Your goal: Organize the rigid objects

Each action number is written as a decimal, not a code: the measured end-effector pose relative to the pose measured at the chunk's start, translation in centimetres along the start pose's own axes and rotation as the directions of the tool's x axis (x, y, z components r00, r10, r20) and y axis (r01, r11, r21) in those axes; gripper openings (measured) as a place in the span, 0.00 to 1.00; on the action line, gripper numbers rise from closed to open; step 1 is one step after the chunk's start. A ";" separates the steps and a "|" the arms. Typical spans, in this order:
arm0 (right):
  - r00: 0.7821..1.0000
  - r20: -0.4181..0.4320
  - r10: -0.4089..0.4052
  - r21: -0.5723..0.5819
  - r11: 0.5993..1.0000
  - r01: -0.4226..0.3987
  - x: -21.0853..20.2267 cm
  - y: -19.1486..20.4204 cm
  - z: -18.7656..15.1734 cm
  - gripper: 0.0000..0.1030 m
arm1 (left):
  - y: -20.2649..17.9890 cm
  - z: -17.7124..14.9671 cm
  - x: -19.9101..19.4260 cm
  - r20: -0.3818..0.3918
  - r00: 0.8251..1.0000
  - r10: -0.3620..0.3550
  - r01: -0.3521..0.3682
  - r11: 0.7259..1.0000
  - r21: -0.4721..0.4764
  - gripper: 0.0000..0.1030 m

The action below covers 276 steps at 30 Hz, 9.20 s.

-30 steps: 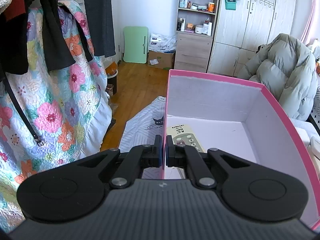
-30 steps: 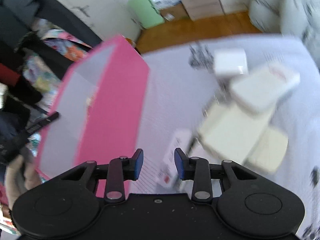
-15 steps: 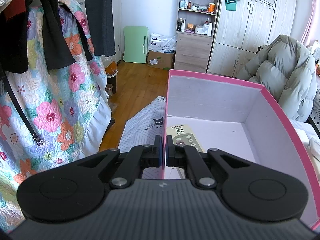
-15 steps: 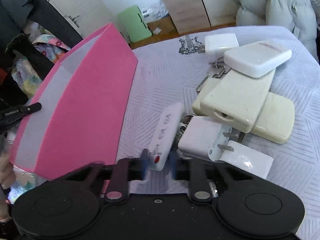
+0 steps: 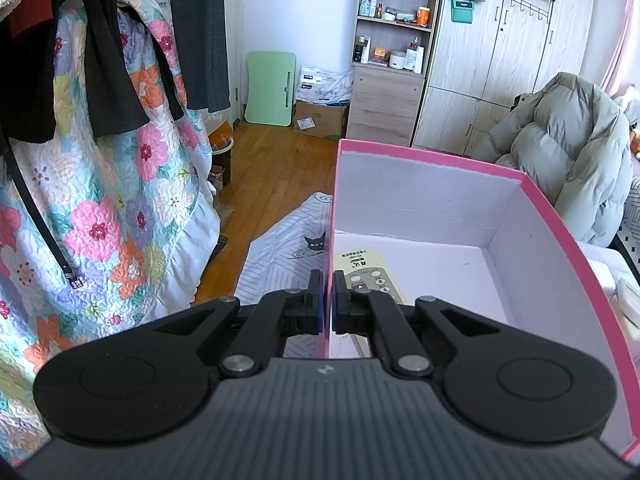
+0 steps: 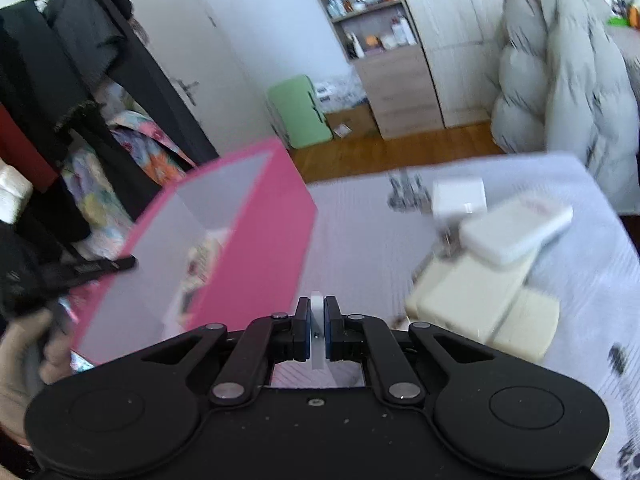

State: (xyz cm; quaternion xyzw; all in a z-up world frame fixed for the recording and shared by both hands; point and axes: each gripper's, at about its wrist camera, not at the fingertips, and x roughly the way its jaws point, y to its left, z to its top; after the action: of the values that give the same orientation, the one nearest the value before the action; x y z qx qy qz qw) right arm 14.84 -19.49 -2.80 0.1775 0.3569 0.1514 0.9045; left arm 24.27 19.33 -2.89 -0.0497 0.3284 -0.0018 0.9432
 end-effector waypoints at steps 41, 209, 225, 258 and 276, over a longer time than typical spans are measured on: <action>0.814 -0.574 0.090 -0.079 0.983 -0.164 18.1 14.1 2.6 0.25 | -0.1 -0.1 -0.1 0.012 1.000 -0.021 0.021 1.000 0.019 0.03; 0.900 -0.377 0.218 -0.325 0.879 -0.348 4.6 6.1 7.6 0.34 | -0.9 -0.5 -0.2 0.017 1.000 0.007 -0.008 0.998 0.070 0.03; 0.956 -0.277 -0.096 0.004 0.995 0.101 1.0 -7.4 2.9 0.70 | -0.8 -0.3 -0.3 0.010 1.000 0.009 -0.009 0.998 0.070 0.03; 0.998 -0.051 -0.024 0.347 0.937 0.040 2.6 -12.5 3.7 0.21 | -0.7 0.0 -0.2 0.002 1.000 0.011 -0.011 0.997 0.074 0.03; 0.996 0.082 -0.034 -0.080 0.996 0.041 -1.2 -2.1 5.8 0.19 | -0.6 0.0 -0.2 0.002 1.000 0.010 -0.011 0.997 0.072 0.03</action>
State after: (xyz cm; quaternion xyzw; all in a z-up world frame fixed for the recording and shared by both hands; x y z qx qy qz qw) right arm 18.36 -23.10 0.99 0.1399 0.3168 0.1415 0.9274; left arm 24.13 18.72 -2.74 -0.0141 0.3275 -0.0086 0.9447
